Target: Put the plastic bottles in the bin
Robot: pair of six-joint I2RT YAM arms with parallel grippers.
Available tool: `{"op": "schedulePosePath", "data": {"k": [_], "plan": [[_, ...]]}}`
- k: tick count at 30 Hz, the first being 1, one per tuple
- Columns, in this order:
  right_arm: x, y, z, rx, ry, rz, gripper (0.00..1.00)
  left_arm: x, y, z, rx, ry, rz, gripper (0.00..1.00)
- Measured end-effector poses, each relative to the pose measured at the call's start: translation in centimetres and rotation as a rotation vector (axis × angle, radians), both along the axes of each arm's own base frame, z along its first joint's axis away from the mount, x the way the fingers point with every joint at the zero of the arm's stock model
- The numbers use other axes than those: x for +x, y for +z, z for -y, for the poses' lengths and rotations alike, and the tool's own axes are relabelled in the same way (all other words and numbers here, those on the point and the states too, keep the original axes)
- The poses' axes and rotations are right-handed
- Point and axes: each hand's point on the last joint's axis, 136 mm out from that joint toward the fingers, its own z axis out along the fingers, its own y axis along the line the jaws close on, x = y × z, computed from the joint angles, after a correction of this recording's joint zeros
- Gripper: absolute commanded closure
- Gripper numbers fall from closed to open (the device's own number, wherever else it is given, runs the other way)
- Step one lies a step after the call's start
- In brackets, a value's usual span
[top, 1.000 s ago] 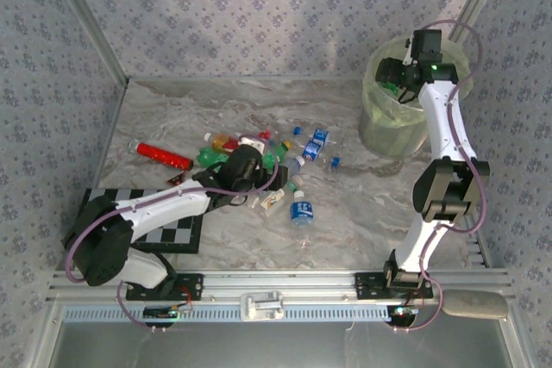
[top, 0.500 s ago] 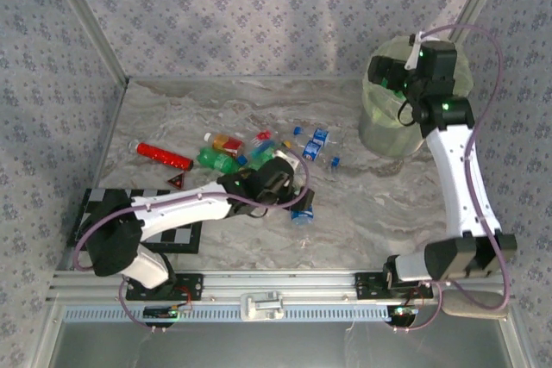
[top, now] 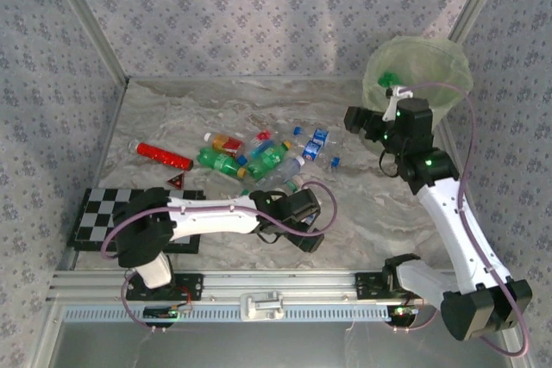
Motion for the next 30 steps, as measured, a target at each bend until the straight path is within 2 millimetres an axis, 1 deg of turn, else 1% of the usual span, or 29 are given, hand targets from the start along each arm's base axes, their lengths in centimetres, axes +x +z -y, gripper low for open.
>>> {"op": "schedulePosePath", "data": {"k": [3, 5, 8, 11, 15, 19, 21, 24, 30], "plan": [[-0.4, -2.1, -0.3, 0.009, 0.001, -0.045, 0.0, -0.1, -0.9, 0.0, 0.031, -0.001, -0.013, 0.0], [-0.5, -3.2, -0.4, 0.013, -0.001, -0.069, 0.0, 0.0, -1.2, 0.1, 0.046, -0.002, -0.018, 0.0], [-0.7, -4.1, -0.4, 0.015, -0.003, -0.09, 0.0, 0.2, -1.4, 0.6, 0.058, -0.001, -0.022, 0.0], [-0.7, -4.2, -0.4, 0.017, -0.004, -0.094, 0.0, 0.4, -1.7, 0.6, 0.068, 0.003, -0.025, 0.04], [-0.6, -4.2, -0.5, 0.021, -0.004, -0.092, 0.0, 1.0, -1.8, 0.3, 0.07, 0.021, -0.028, 0.16], [-0.4, -4.5, -0.6, 0.022, -0.006, -0.098, 0.0, 1.7, -1.8, 0.0, 0.071, 0.033, -0.026, 0.3], [-0.3, -4.7, -0.6, 0.021, -0.005, -0.103, 0.0, 1.8, -1.8, 0.0, 0.07, 0.033, -0.024, 0.34], [-0.3, -4.7, -0.7, 0.023, -0.007, -0.105, 0.0, 1.9, -1.7, 0.2, 0.062, 0.029, -0.02, 0.35], [-0.3, -4.7, -0.6, 0.023, -0.011, -0.105, 0.0, 2.0, -1.8, 0.5, 0.052, 0.029, -0.019, 0.31]]}}
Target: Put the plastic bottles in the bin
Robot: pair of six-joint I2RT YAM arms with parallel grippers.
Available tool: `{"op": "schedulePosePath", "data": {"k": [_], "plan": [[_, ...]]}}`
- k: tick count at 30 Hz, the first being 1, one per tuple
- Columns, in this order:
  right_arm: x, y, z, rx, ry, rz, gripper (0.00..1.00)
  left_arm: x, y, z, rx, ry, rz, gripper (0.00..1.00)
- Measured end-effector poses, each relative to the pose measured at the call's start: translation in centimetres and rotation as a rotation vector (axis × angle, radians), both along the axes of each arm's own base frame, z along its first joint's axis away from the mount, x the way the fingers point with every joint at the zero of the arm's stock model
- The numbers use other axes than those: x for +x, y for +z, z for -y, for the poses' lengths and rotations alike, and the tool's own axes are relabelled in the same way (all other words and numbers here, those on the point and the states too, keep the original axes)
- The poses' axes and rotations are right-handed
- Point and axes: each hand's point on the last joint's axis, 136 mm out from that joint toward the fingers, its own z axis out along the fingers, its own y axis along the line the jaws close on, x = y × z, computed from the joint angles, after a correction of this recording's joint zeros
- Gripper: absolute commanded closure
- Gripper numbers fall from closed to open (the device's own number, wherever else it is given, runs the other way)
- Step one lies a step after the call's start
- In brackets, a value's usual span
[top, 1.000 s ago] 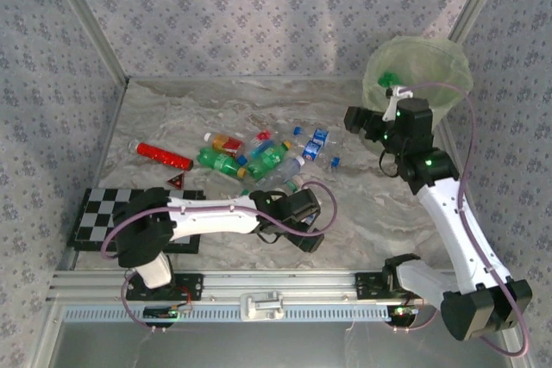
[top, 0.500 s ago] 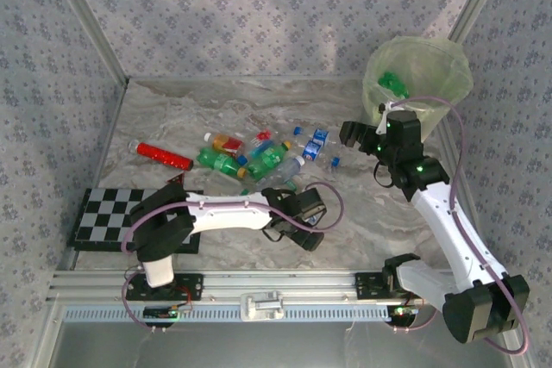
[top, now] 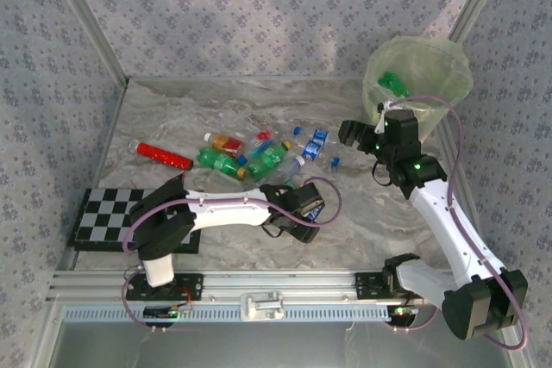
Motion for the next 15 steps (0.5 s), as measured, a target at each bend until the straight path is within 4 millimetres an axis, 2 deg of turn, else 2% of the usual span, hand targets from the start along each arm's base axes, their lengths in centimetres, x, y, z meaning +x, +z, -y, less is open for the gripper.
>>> {"op": "schedulePosePath", "data": {"k": [8, 11, 15], "plan": [[0.01, 0.0, 0.07, -0.005, -0.005, 0.001, 0.0, 0.28, -0.06, 0.17, -0.008, 0.005, 0.002, 0.32], [0.0, -0.02, 0.05, -0.006, -0.005, 0.001, 0.0, 0.38, -0.01, 0.4, -0.017, 0.001, 0.005, 0.37], [0.0, -0.02, 0.05, -0.005, -0.005, 0.001, 0.0, 0.57, 0.18, 0.78, -0.032, -0.009, 0.017, 0.49]]}}
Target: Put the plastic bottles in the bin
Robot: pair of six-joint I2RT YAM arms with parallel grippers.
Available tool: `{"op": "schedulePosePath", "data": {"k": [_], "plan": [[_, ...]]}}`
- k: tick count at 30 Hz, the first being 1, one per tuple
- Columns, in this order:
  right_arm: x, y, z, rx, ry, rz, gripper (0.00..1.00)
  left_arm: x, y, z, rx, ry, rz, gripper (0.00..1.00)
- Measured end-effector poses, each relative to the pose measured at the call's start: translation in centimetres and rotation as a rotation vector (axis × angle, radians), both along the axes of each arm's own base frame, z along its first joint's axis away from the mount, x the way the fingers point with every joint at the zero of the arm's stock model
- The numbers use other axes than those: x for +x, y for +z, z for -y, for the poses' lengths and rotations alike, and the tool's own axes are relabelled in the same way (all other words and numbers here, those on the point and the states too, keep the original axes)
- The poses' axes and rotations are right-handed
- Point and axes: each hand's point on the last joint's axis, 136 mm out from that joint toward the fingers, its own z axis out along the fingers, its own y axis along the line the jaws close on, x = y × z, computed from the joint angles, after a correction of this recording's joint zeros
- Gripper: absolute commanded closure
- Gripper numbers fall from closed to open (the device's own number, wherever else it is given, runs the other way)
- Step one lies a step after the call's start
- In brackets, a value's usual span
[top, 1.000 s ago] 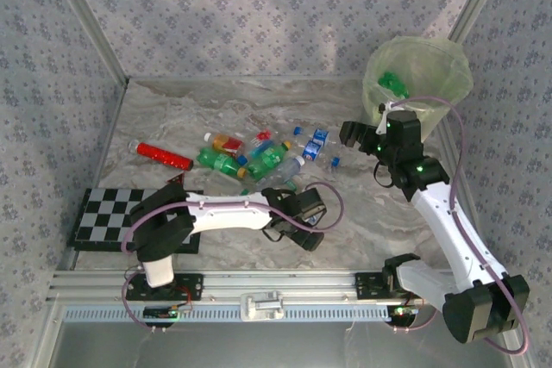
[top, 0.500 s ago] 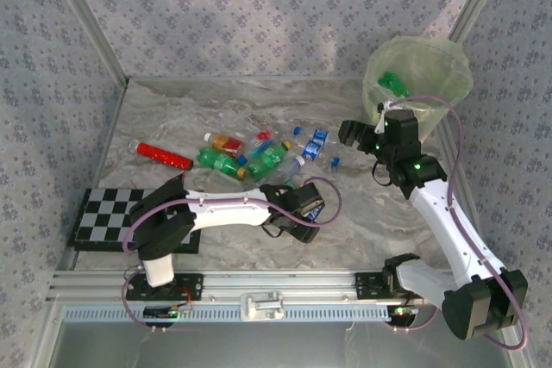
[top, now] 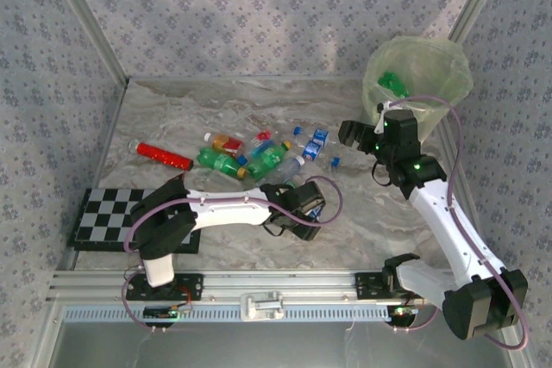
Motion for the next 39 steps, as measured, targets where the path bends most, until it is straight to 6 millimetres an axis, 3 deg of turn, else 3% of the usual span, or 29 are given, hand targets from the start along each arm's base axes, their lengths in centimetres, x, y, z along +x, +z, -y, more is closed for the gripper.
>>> {"op": "schedulePosePath", "data": {"k": [5, 10, 17, 21, 27, 34, 39], "plan": [[0.0, 0.0, 0.0, 0.0, 0.0, 0.001, 0.0, 0.4, 0.3, 0.1, -0.015, -0.004, 0.016, 0.5], [0.0, 0.2, 0.0, 0.002, 0.001, 0.005, 0.0, 1.5, 1.7, -1.3, -0.06, 0.024, 0.038, 0.5], [0.0, 1.6, -1.2, 0.081, 0.058, 0.044, 0.0, 4.8, 8.2, -1.7, -0.269, 0.078, 0.147, 0.49], [0.1, 2.8, -3.0, 0.17, 0.143, 0.072, 0.0, 6.9, 11.7, -1.9, -0.41, 0.118, 0.223, 0.49], [0.3, 4.4, -6.6, 0.317, 0.299, 0.099, 0.0, 9.6, 13.6, -3.4, -0.53, 0.195, 0.306, 0.48], [-0.7, 3.6, -11.7, 0.409, 0.494, 0.04, 0.0, 10.6, 16.7, -3.8, -0.641, 0.217, 0.387, 0.47], [-1.7, 2.9, -14.2, 0.422, 0.582, 0.007, 0.01, 10.9, 18.6, -4.2, -0.699, 0.231, 0.435, 0.47]]}}
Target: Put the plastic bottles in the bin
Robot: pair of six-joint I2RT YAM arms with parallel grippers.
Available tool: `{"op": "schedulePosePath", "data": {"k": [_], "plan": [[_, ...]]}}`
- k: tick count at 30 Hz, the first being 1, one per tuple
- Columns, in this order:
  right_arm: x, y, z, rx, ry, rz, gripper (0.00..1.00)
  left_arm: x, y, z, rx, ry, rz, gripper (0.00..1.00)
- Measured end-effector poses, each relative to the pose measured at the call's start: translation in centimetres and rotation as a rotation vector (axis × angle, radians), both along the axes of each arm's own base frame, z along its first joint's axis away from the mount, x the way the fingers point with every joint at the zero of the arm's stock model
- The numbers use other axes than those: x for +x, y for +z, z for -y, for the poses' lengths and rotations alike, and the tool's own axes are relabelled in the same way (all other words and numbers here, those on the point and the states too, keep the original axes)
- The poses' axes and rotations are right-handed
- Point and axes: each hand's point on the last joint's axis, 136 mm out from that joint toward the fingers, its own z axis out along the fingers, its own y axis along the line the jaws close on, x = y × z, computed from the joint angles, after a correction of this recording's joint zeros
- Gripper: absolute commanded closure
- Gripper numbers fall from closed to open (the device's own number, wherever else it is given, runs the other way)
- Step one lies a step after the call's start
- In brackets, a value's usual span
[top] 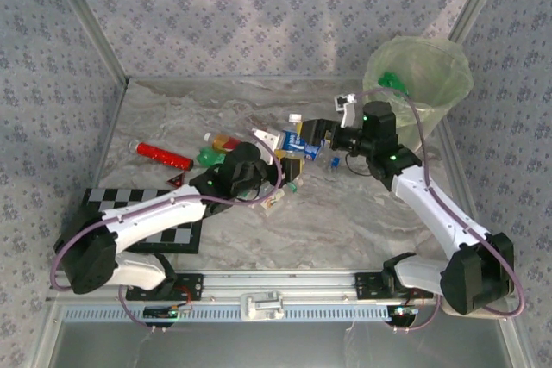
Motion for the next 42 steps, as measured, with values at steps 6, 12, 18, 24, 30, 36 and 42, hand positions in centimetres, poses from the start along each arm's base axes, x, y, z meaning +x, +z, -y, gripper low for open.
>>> {"op": "schedulePosePath", "data": {"k": [6, 12, 18, 24, 30, 36, 42], "plan": [[-0.5, -1.7, -1.9, -0.012, 0.067, -0.044, 0.03, 0.1, 0.7, -0.3, -0.021, 0.015, 0.023, 0.46], [-0.8, -2.1, -3.0, -0.015, 0.103, -0.052, 0.05, 0.2, 0.8, -0.3, -0.022, 0.017, 0.033, 0.46], [-0.5, -2.3, -3.8, -0.014, 0.121, -0.052, 0.12, 0.2, 0.8, -0.3, -0.021, 0.016, 0.033, 0.46], [-0.4, -2.6, -4.3, -0.013, 0.138, -0.052, 0.3, 0.2, 0.3, -0.5, -0.012, 0.018, 0.026, 0.41], [-0.5, -2.4, -4.5, -0.006, 0.154, -0.044, 0.44, 0.2, 0.2, -0.9, -0.015, 0.027, 0.03, 0.28], [0.2, -2.5, -3.8, -0.027, 0.13, -0.029, 0.45, 0.0, 0.7, -2.2, -0.037, 0.054, 0.039, 0.13], [2.5, -1.5, -1.2, -0.107, 0.022, 0.013, 0.48, 0.8, 1.5, -5.4, -0.046, 0.171, 0.064, 0.01]]}}
